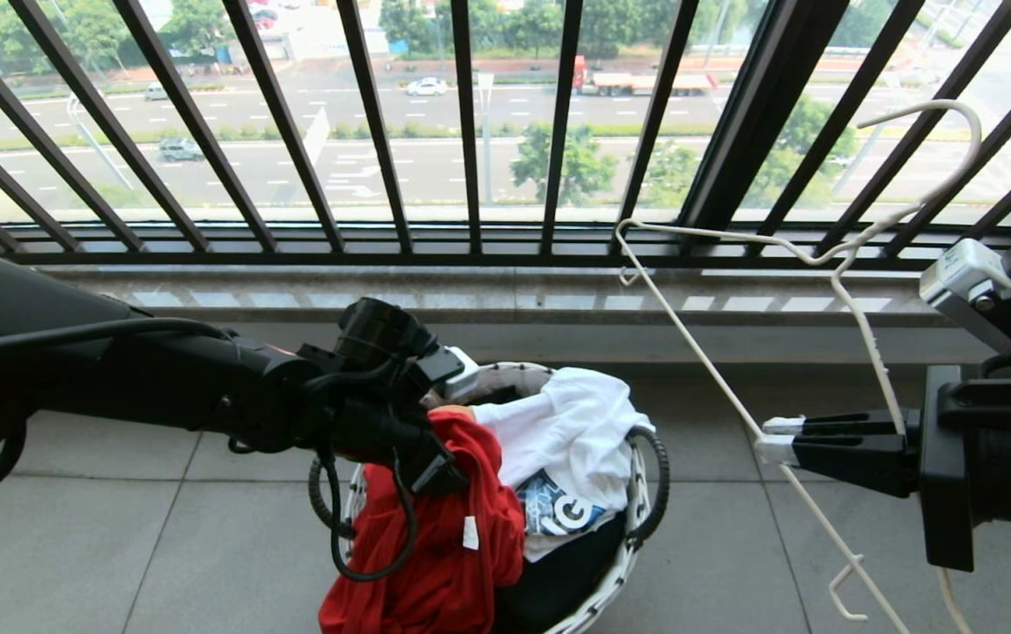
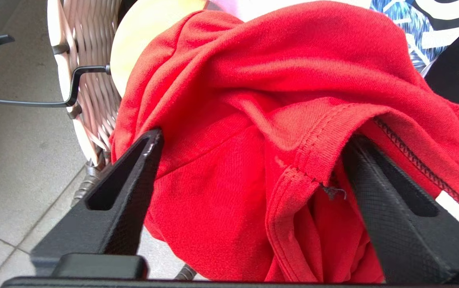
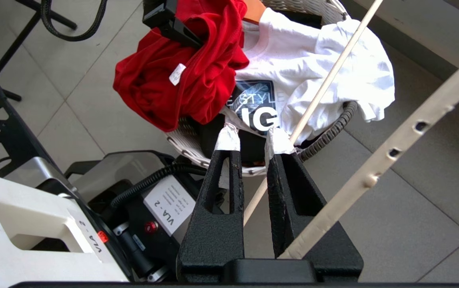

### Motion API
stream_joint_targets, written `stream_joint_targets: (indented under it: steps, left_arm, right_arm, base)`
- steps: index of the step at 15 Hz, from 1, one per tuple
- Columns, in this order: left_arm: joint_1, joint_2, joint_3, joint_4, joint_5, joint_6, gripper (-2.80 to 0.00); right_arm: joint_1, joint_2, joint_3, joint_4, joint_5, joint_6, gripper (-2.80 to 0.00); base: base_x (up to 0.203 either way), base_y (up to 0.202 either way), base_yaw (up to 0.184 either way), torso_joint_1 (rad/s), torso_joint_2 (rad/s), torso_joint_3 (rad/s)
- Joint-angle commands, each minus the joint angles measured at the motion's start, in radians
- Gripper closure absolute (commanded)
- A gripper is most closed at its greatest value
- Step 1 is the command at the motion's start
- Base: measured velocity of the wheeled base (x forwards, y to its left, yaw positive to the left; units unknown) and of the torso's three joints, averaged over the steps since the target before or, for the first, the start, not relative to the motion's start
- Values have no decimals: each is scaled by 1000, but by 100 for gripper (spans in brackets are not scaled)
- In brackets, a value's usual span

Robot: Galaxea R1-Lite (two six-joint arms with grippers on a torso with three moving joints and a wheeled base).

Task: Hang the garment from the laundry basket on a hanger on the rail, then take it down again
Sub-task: Pick up clothes from the basket

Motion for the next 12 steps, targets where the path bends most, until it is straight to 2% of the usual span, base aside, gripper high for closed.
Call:
stream_joint_targets:
  steps: [1,8,12]
  left_arm:
    - [2,14,3,1,-1,2,0]
    - [0,2,-3,-1,-5,-1,0]
    - [0,-116,0,5,-5,-14,0]
  right_arm:
    - [-5,1,-1,1,2,-1,0]
    - [-11,-12,-4,-1,2,-1,0]
    - [-11,-12,-3,-1,2,-1,0]
  base:
    - [0,0,0,0,0,0]
    - [0,0,0,0,0,0]
    - [0,0,0,0,0,0]
